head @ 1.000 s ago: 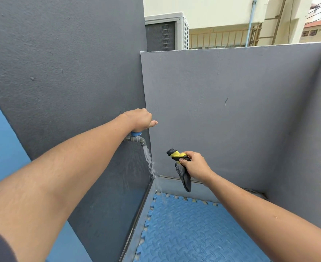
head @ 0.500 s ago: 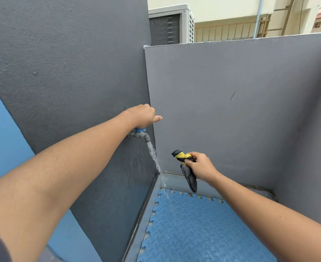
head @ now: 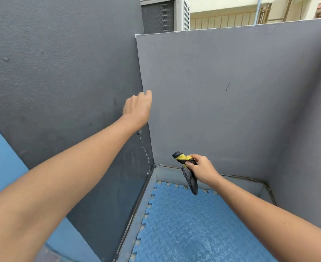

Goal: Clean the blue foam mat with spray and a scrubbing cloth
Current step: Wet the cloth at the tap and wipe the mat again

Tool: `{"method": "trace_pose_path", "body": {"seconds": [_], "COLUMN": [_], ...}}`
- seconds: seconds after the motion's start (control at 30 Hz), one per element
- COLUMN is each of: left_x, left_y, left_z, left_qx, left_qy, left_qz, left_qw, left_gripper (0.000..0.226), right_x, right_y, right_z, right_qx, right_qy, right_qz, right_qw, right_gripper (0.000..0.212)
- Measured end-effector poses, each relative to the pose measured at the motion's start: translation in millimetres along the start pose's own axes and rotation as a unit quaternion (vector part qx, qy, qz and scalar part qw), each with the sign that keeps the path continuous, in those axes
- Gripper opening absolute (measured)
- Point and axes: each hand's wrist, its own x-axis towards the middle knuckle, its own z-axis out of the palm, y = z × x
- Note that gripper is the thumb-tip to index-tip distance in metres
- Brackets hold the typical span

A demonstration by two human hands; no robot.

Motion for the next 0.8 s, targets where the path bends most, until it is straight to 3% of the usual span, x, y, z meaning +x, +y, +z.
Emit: {"method": "trace_pose_path", "body": {"seconds": [0.1, 0.2, 0.4, 0.57, 0.67, 0.8], "left_x": [-43.7, -99.6, -199.4, -284.6, -323.4, -350.7], "left_y": [23.0, 47.1, 52.3, 51.5, 58.9, 69.3], "left_z": [17.6, 60.1, 247.5, 391.5, 443.0, 466.7], "left_qx": [-0.144, -0.250, -0.285, -0.240, -0.212, -0.219], "left_qy": [0.102, 0.105, -0.148, -0.303, -0.313, -0.233], "left_qz": [0.098, 0.161, 0.015, -0.058, -0.053, -0.071], "left_qw": [0.979, 0.949, 0.947, 0.921, 0.924, 0.945], "left_gripper": [0.022, 0.027, 0.044, 0.058, 0.064, 0.058], "right_x": [-0.6, -8.1, -52.7, -89.8, -107.3, -96.8], "right_y": [34.3, 82.2, 187.6, 245.9, 275.6, 302.2], "right_z": [9.1, 33.1, 108.2, 170.1, 198.3, 206.1], "right_qx": [0.015, 0.004, -0.133, -0.250, -0.320, -0.349], "right_qy": [0.000, -0.012, -0.020, -0.036, -0.068, -0.061], "right_qz": [0.041, 0.082, 0.086, 0.000, -0.053, -0.136], "right_qw": [0.999, 0.997, 0.987, 0.967, 0.944, 0.925], "right_gripper": [0.016, 0.012, 0.032, 0.039, 0.041, 0.044]}}
